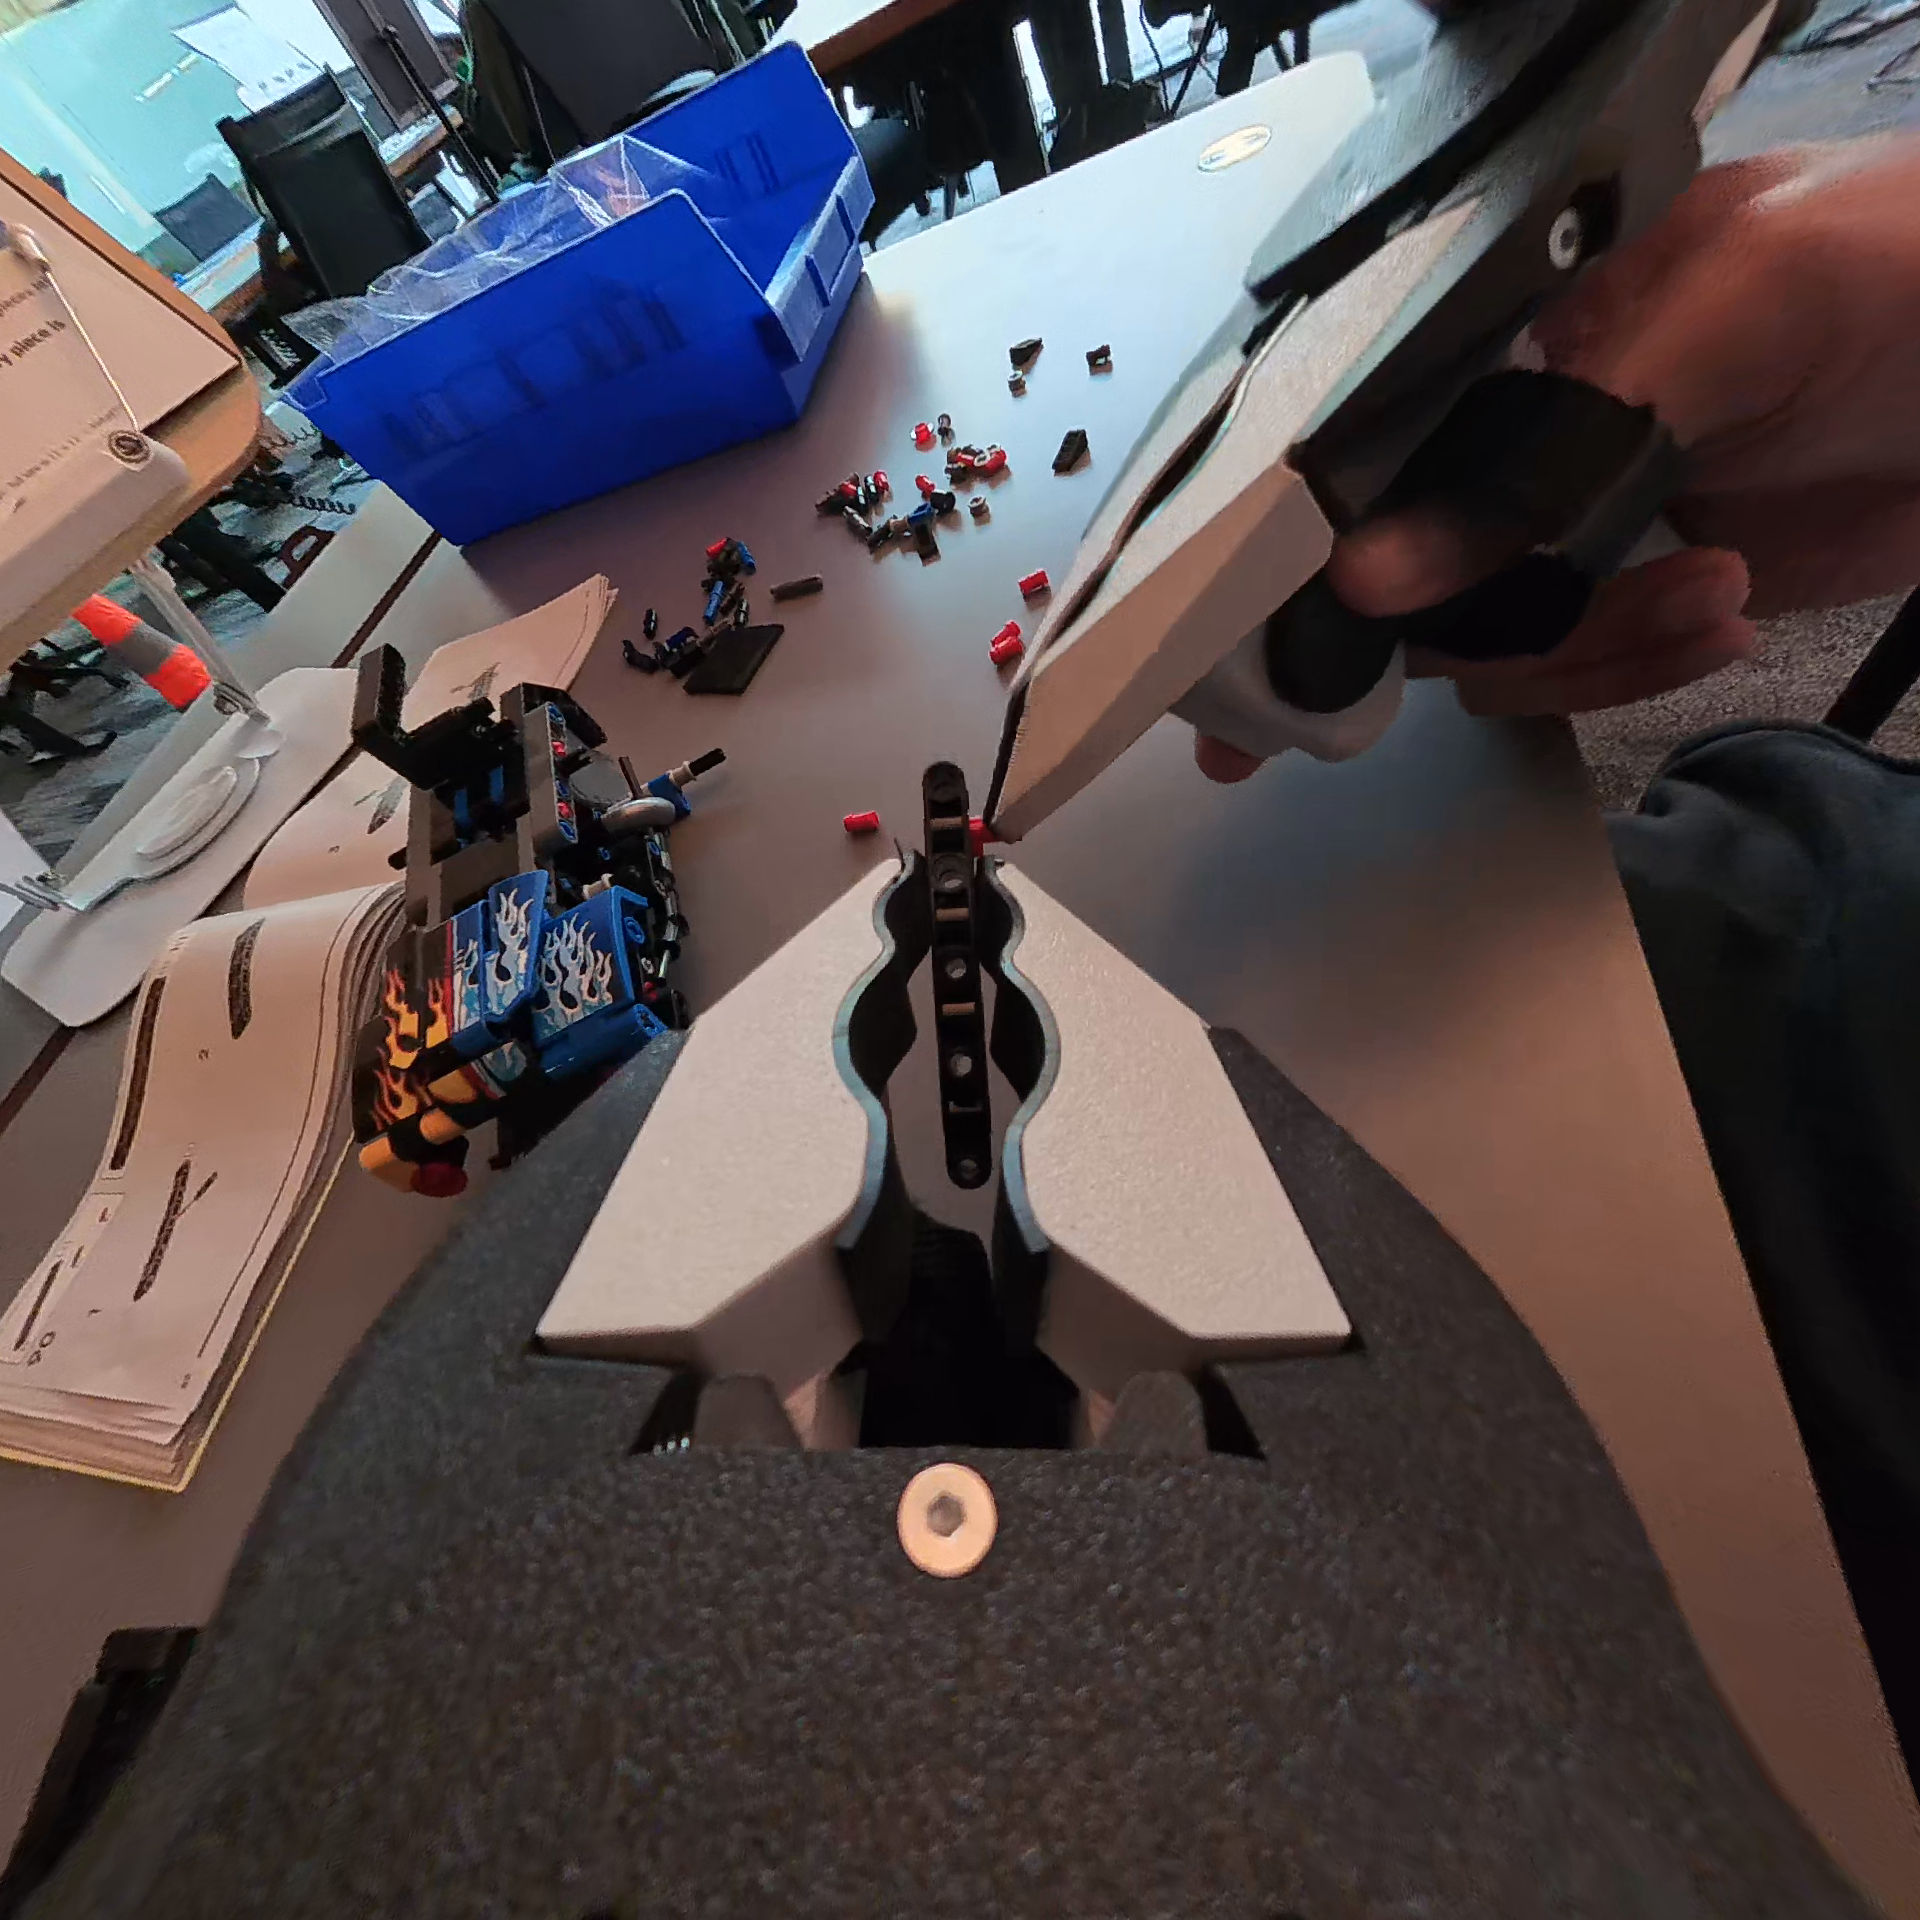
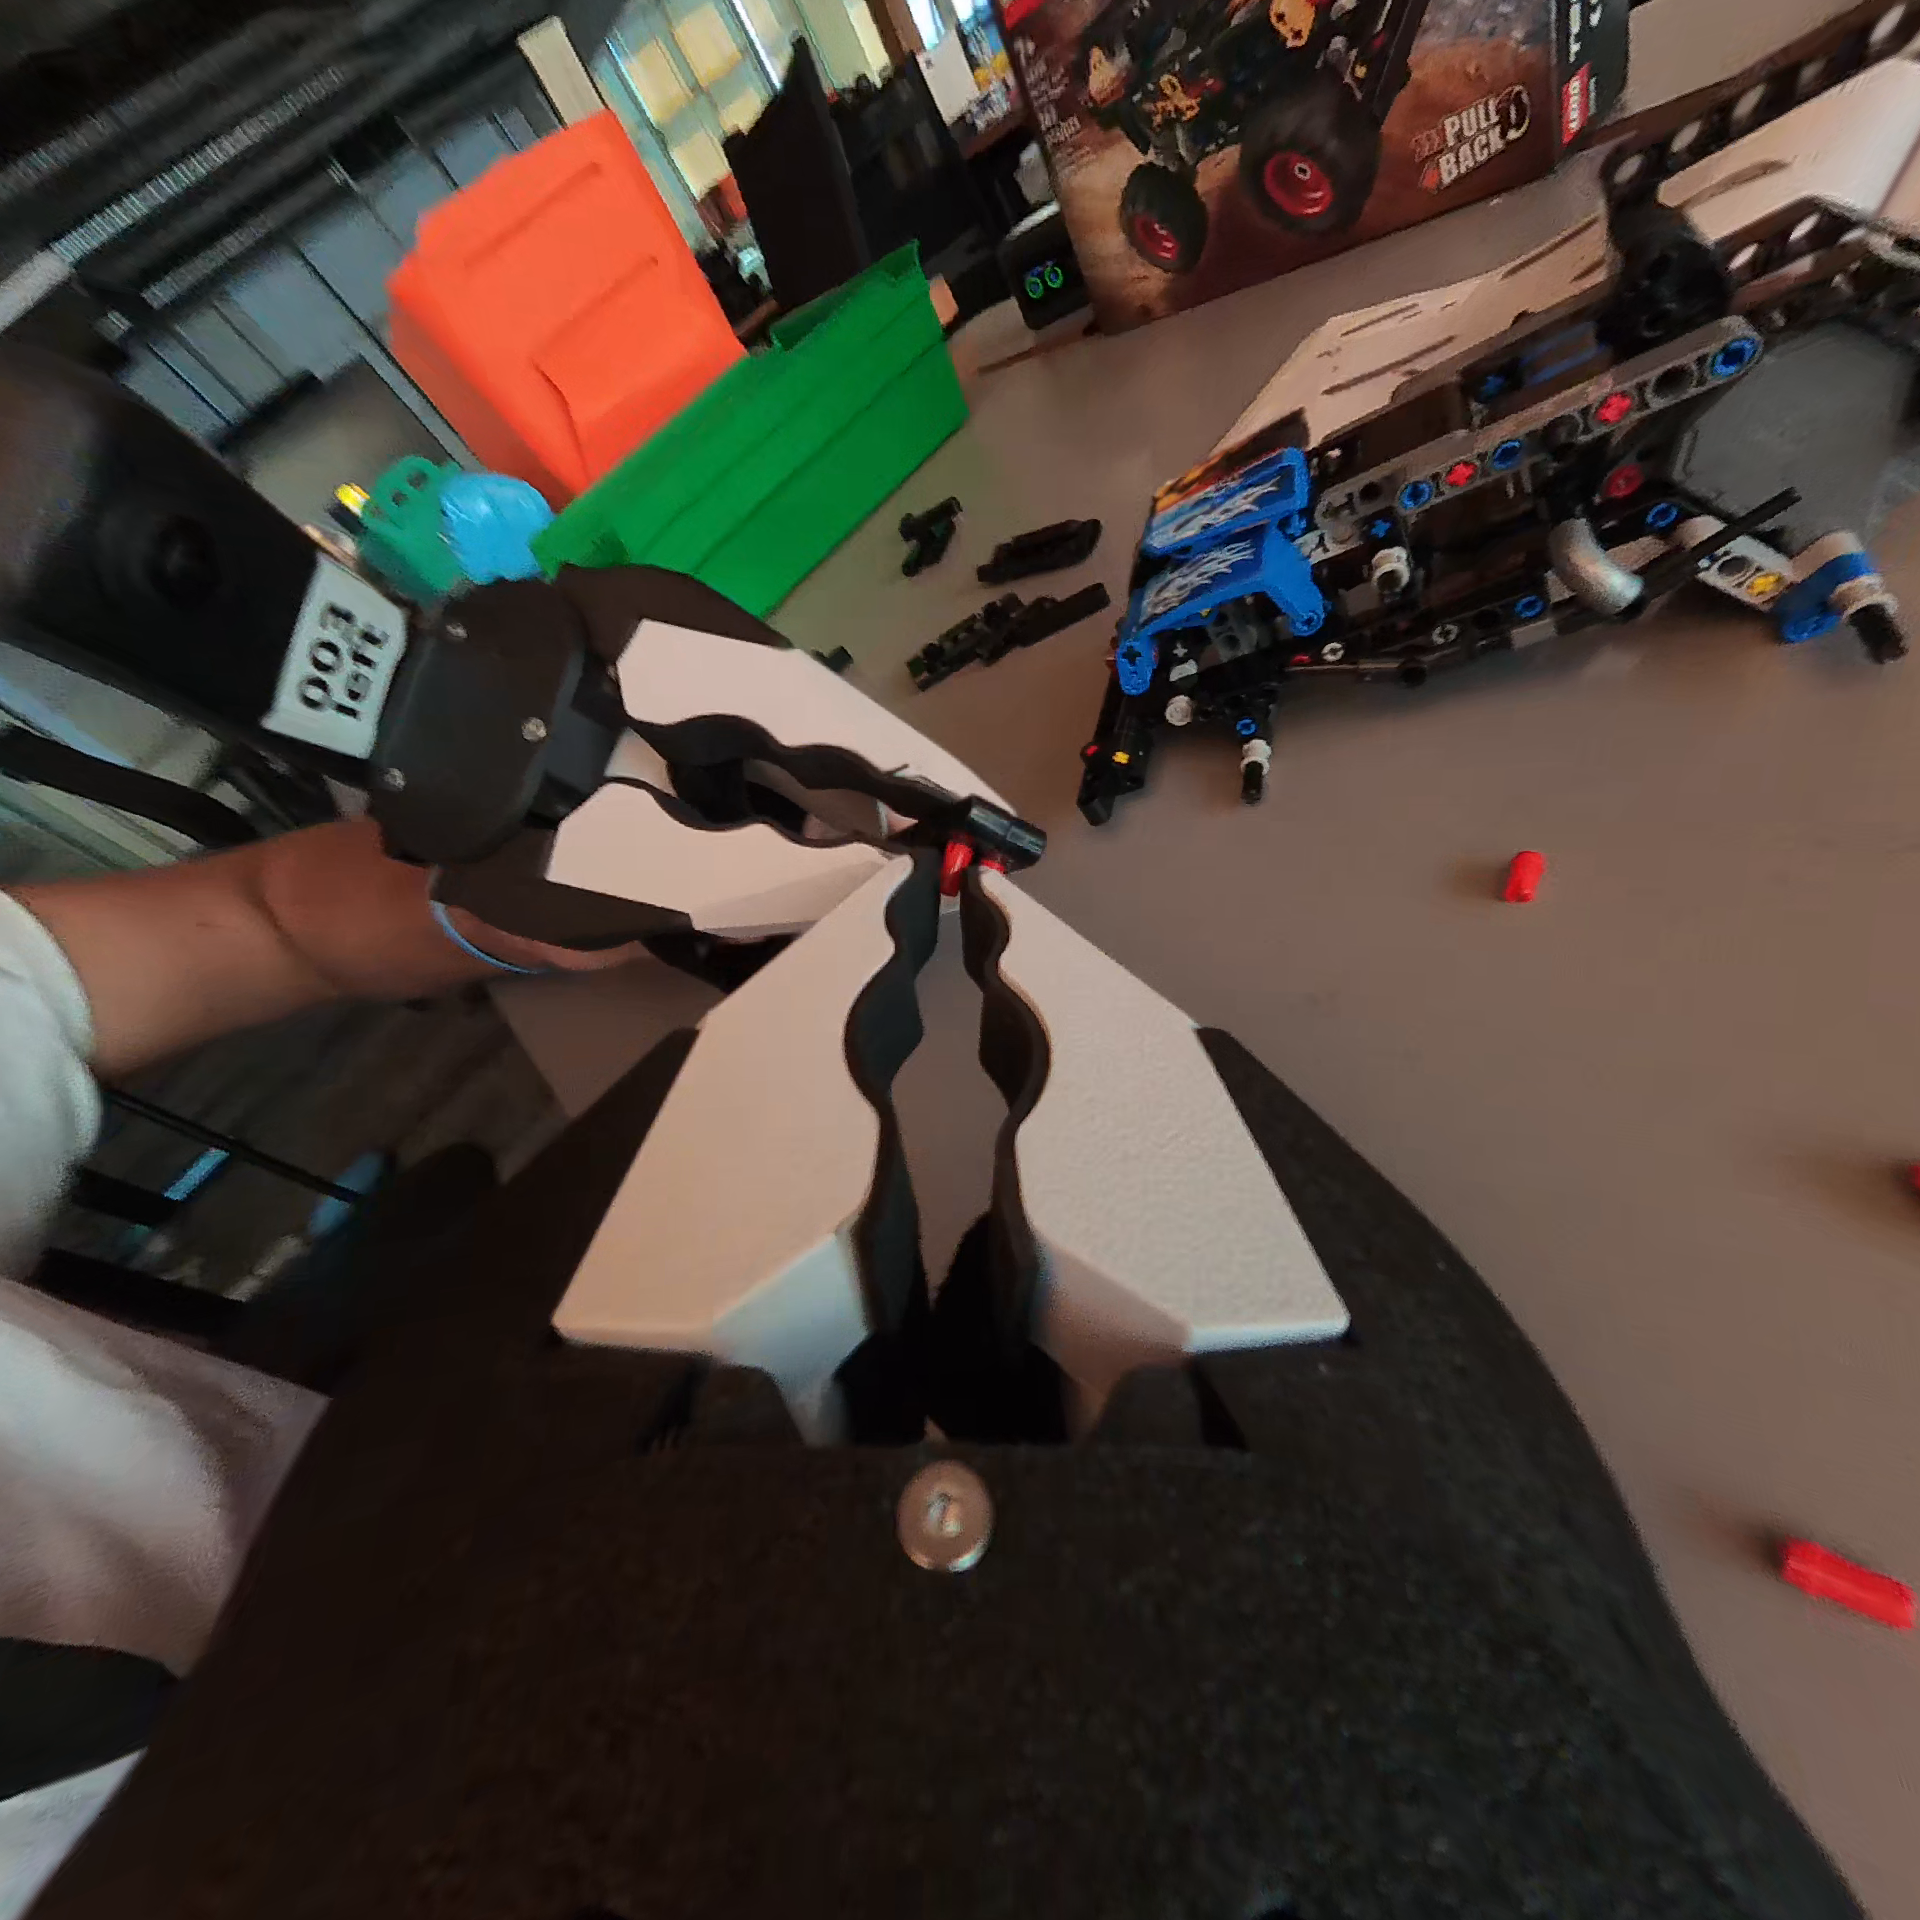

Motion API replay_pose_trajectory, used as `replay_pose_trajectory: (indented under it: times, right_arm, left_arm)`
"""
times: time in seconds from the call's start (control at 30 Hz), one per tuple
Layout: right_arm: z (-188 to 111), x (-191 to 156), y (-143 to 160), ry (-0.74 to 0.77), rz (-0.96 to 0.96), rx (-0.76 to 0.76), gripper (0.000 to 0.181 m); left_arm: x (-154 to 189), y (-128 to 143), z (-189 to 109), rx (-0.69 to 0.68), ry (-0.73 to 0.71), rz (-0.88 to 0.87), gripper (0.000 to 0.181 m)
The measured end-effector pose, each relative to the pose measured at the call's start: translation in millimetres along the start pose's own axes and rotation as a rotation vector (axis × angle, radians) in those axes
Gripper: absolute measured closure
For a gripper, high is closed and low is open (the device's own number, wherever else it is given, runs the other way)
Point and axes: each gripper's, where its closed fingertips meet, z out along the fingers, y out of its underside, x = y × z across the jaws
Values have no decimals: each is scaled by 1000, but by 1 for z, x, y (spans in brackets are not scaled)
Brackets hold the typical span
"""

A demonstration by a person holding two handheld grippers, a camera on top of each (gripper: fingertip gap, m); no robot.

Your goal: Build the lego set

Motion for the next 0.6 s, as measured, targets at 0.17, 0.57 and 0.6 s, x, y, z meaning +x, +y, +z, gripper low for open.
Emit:
replay_pose_trajectory:
  times: [0.17,0.57,0.6]
  right_arm:
    - [2,3,4,130,-196,-86,178]
    - [-5,6,-7,266,-431,-95,181]
    - [-8,12,-7,288,-450,-106,181]
  left_arm:
    - [-1,4,0,-39,-39,109,175]
    - [-7,10,4,-49,-66,127,175]
    - [-8,12,6,-58,-68,115,175]
